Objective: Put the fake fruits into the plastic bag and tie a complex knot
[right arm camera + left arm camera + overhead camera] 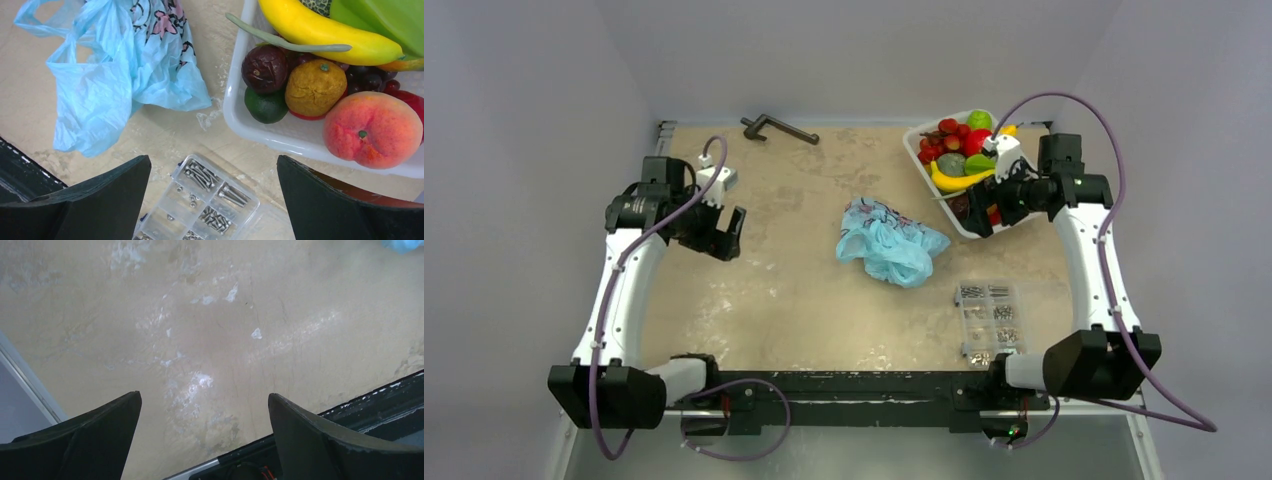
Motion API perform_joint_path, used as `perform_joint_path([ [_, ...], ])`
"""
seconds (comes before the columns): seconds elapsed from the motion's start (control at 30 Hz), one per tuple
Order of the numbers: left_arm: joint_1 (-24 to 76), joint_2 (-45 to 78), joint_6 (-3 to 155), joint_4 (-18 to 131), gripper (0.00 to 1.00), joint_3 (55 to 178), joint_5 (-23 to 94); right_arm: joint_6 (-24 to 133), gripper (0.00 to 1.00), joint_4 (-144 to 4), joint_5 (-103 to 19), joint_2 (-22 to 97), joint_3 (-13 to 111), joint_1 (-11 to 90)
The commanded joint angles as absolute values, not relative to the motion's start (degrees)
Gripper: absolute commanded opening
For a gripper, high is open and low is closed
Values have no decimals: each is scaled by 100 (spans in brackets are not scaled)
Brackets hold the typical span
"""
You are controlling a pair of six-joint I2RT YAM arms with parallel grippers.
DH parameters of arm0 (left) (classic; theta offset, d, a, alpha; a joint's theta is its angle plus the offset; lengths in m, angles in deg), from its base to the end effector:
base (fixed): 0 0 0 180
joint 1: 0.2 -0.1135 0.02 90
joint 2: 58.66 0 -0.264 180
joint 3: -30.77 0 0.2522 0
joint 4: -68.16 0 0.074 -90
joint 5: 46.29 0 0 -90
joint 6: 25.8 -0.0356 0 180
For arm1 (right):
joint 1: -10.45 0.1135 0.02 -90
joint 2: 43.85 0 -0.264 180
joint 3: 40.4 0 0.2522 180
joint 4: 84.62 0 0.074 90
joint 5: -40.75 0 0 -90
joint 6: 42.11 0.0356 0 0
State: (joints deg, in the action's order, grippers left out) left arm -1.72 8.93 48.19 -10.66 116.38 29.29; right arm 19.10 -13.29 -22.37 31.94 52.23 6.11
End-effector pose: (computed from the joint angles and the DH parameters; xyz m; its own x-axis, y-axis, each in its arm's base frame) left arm 0.2123 -0.0032 0.3409 -0.8124 0.2457 -0.5289 0.3327 0.9401 -0.0744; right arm 0.2585 -0.0035 0.3564 -0.6177 -0.3839 -0.6863 -0.5612 0.8265 0.0428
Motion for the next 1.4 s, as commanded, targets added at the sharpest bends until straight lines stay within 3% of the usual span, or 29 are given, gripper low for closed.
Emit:
perform_joint_path([
  [0.0, 398, 1314, 5032, -252, 100, 12276, 2529, 1891, 99, -1106, -1936, 3120, 5586, 815],
  [0.27, 1654, 2774, 5766, 1053, 100, 12756, 1296, 2159, 99, -1266, -1928, 3131, 5184, 1270],
  [0.67, 2599, 4872, 7620, 2227, 99, 12966, 1412, 1965, 99, -1337, -1818, 3704, 5666, 1300],
  [0.87, 2590, 5045, 7716, 2621, 65, 12920, 760, 2074, 99, -1536, -1288, 3997, 5891, 1363],
  [1.1, 2428, 4956, 7577, 2352, 2, 12890, 163, 2277, 99, -2431, -1408, 4044, 5323, 2012],
  [1.37, 1836, 4484, 7412, 2254, 0, 12244, 596, 1842, 99, -2573, -1954, 4747, 5166, 2531],
])
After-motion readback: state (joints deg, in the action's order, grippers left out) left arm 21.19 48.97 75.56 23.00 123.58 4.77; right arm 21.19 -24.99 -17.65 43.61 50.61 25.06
